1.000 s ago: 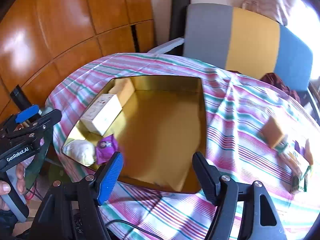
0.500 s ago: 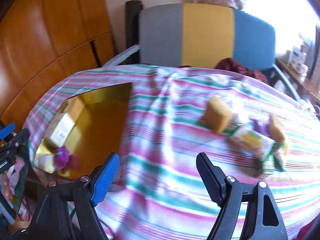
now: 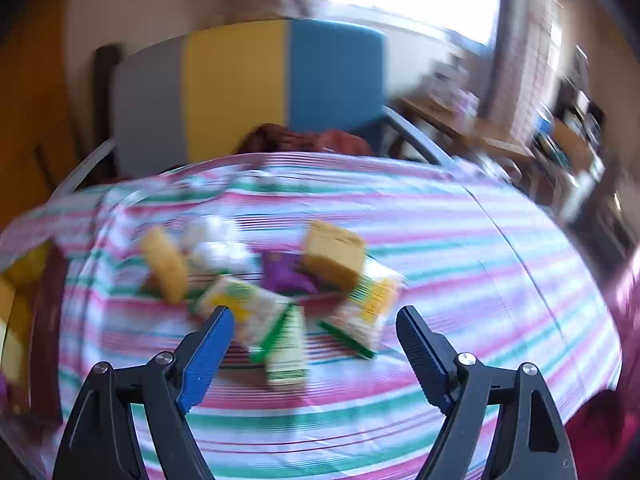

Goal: Organize objects
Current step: 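Move both tools from the tray back toward the remaining items, then grasp a second yellow sponge with the left tool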

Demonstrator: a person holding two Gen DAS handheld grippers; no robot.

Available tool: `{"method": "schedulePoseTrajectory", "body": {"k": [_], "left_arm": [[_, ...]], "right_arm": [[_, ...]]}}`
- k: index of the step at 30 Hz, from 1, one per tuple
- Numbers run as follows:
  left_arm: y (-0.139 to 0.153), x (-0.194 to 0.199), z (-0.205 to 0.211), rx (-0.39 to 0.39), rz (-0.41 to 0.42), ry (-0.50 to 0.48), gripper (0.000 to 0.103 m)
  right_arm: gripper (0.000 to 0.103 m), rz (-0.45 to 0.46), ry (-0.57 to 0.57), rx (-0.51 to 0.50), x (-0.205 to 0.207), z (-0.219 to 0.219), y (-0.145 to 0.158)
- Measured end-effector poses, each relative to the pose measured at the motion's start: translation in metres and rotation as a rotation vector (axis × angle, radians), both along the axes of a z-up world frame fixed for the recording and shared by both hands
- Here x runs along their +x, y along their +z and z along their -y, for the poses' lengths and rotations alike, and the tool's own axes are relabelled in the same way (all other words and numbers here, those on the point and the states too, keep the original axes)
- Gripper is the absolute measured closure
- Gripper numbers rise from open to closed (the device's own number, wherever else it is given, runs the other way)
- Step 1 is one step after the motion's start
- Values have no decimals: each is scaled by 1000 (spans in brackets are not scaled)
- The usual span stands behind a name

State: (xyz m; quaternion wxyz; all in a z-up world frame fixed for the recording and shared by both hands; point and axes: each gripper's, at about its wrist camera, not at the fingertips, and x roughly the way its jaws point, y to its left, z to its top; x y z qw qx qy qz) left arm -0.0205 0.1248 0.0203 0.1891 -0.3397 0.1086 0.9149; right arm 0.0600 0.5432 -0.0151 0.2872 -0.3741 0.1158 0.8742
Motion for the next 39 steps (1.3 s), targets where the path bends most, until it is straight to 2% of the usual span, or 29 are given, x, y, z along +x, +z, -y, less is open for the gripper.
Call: {"method": "schedulePoseTrajectory", "body": {"k": [2,4,9,16,23,28,34,39], "left_arm": [[-1,0,-15,-6,3,-24,10],[-2,-1,-36,-10,12,-72,10],[-7,-3,-84,-11,40,-168,10],[-21,-15,-152,-14,122,-281,10],[-43,-37,-203,-27,207,-327,9],[-44,-53,-236,8,166,-412,8],[-51,-73,-273,2,132,-485,7],[-68,-91,-301,-29,161,-508,3]], "right_arm": [[18,21,-117,-90,9,-26,-11],[18,11,-182,-143,16,-43,-14],[18,-18,-253,-221,32,-58,-16],[18,21,-262,-308,31,-65,-32],[18,30,-267,-439,33,-76,-47],[18,31,-231,-497,29,-75,-50],[18,27,-196,-529,26,-72,-51],[18,29,-178,-546,23,-72,-54]]}}
